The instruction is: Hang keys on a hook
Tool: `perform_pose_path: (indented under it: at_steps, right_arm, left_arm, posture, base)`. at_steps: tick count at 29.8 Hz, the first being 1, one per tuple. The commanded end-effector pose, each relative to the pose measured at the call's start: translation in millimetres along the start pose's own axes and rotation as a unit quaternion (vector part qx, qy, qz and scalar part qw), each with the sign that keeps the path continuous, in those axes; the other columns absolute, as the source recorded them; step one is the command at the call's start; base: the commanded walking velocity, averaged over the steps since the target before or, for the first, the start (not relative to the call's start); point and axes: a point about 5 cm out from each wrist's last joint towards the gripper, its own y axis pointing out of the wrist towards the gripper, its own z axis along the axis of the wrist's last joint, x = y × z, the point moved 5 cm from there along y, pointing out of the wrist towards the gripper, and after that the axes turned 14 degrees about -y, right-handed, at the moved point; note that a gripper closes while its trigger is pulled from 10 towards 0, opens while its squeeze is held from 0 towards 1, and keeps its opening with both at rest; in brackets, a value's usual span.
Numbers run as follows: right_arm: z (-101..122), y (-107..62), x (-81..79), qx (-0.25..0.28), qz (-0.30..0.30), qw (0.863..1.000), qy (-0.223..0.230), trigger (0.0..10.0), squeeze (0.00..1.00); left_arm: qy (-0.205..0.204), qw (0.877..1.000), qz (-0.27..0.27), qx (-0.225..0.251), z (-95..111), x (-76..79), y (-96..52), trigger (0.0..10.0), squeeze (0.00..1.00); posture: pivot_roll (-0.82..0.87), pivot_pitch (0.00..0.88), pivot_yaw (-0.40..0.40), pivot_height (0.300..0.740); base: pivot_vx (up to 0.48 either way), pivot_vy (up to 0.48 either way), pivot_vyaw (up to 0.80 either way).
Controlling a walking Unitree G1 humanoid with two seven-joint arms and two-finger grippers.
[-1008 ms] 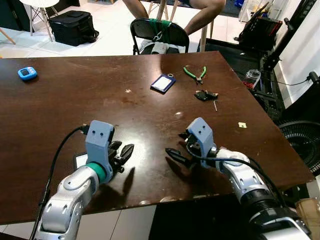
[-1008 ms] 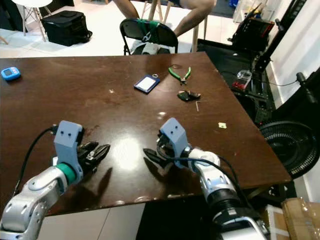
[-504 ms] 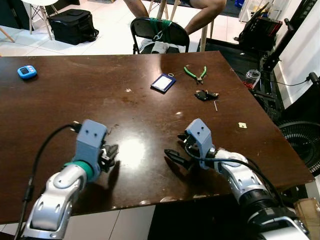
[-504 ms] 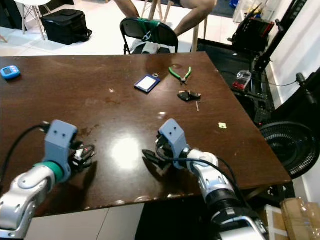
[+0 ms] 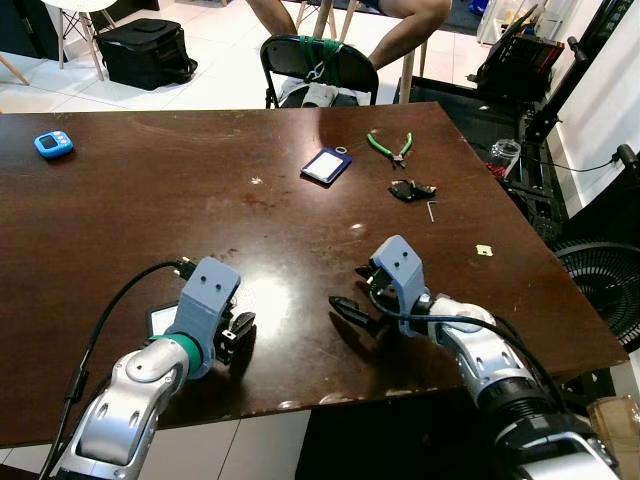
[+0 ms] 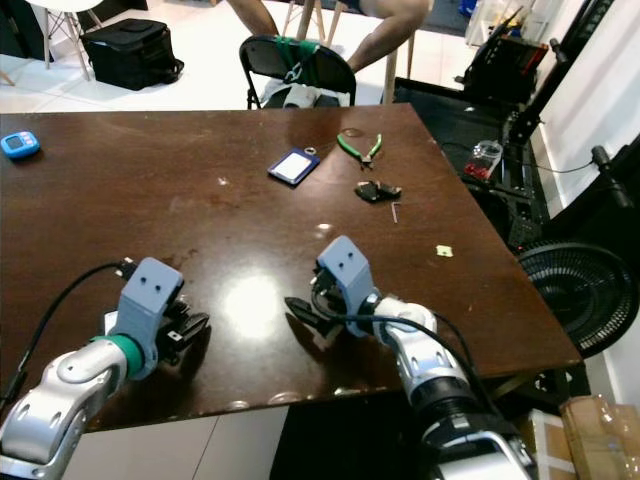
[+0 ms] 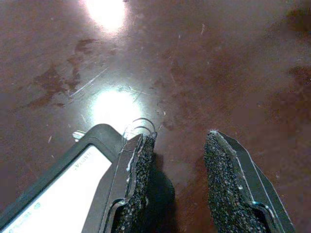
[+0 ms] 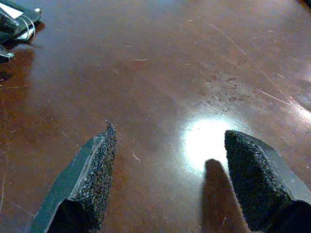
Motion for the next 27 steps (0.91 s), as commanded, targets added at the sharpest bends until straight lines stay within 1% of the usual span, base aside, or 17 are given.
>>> perform_pose_path:
  at_steps: [1, 2, 3, 5, 9, 12, 13, 17, 27]
  right_arm:
    - [-4, -0.4, -1.3, -0.004, 0.001, 1.0, 0.005, 10.0, 0.0]
    - [-4, -0.4, -1.2, -0.004, 0.001, 1.0, 0.005, 10.0, 0.0]
    - [-4, -0.4, -1.2, -0.004, 0.001, 1.0, 0.005, 10.0, 0.0]
    - [-4, -0.8, -1.1, -0.004, 0.001, 1.0, 0.005, 10.0, 0.0]
    - [-5, -1.6, -1.0, -0.006, 0.001, 1.0, 0.005, 10.0, 0.0]
    - [-5, -1.8, -1.2, -0.006, 0.002, 1.0, 0.004, 10.0, 0.0]
    - [-5, -1.8, -1.2, -0.006, 0.002, 1.0, 0.004, 10.0, 0.0]
    - [-4, -1.0, -1.4, -0.004, 0.002, 1.0, 0.004, 10.0, 0.0]
    - [-4, -0.5, -1.9, -0.004, 0.002, 1.0, 0.005, 10.0, 0.0]
  left_arm:
    - [-0.024, 0.999, 0.036, 0.006, 3, -16.5, 0.0, 10.0, 0.0]
    - [-0.03, 0.999, 0.043, 0.008, 4, -19.7, -0.1, 10.0, 0.0]
    - [-0.03, 0.999, 0.043, 0.008, 4, -19.7, -0.1, 10.0, 0.0]
    - [-0.047, 0.997, 0.057, 0.022, 10, -28.4, -2.3, 10.0, 0.0]
    - [-0.053, 0.996, 0.06, 0.029, 12, -30.8, -4.2, 10.0, 0.0]
    - [-0.029, 0.998, 0.047, 0.014, 6, -21.9, -2.0, 10.0, 0.0]
    - [-0.029, 0.998, 0.047, 0.014, 6, -21.9, -2.0, 10.0, 0.0]
    - [-0.003, 1.0, 0.03, -0.008, -2, -12.2, 2.0, 10.0, 0.0]
    - [0.015, 0.999, 0.027, -0.022, -8, -9.1, 4.3, 10.0, 0.0]
  posture:
    - [-0.02, 0.082, 0.029, 0.74]
    - [-0.02, 0.082, 0.029, 0.74]
    - [-0.02, 0.082, 0.029, 0.74]
    - [-0.02, 0.082, 0.029, 0.74]
    - [-0.02, 0.085, 0.027, 0.74]
    - [-0.02, 0.085, 0.027, 0.74]
    - [-0.02, 0.085, 0.027, 0.74]
    - [-0.02, 0.085, 0.027, 0.74]
    - [-0.02, 0.086, 0.03, 0.74]
  base:
    - [0.0, 0.0, 0.0]
    - [0.0, 0.0, 0.0]
    - [0.0, 0.0, 0.0]
    - [0.0, 0.0, 0.0]
    - [0.0, 0.0, 0.0]
    - [0.0, 0.0, 0.0]
    - [0.0, 0.0, 0.0]
    - [0.0, 0.0, 0.0]
    - [0.0, 0.0, 0.0]
